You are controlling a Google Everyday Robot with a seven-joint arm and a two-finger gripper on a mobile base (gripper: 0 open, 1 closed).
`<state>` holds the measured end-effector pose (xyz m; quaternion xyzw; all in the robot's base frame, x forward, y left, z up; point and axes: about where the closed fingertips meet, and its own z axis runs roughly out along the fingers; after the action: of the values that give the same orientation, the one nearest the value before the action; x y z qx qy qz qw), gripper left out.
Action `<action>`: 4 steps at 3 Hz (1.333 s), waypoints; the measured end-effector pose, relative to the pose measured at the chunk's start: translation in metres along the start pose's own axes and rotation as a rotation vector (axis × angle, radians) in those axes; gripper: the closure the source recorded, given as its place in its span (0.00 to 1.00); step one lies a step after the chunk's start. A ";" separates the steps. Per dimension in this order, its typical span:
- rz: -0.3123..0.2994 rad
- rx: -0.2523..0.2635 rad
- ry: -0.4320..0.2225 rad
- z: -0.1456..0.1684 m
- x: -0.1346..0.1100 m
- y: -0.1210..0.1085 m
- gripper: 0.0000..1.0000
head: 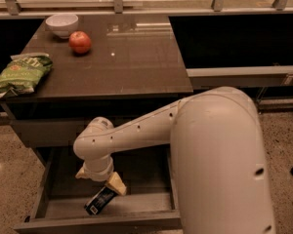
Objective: Pick rxbar blueberry from middle drawer and place on counter
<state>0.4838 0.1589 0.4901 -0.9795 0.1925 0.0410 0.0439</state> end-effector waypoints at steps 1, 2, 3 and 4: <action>-0.114 -0.025 0.039 0.038 0.000 -0.010 0.00; -0.196 -0.056 0.062 0.081 0.001 -0.013 0.00; -0.224 -0.083 0.063 0.109 0.001 -0.009 0.00; -0.227 -0.102 0.052 0.131 0.002 -0.005 0.03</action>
Offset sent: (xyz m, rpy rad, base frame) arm 0.0059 0.0310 -0.0989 -0.0748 -0.0855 0.2621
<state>0.4792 0.1761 0.3602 -0.9966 0.0791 0.0200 -0.0065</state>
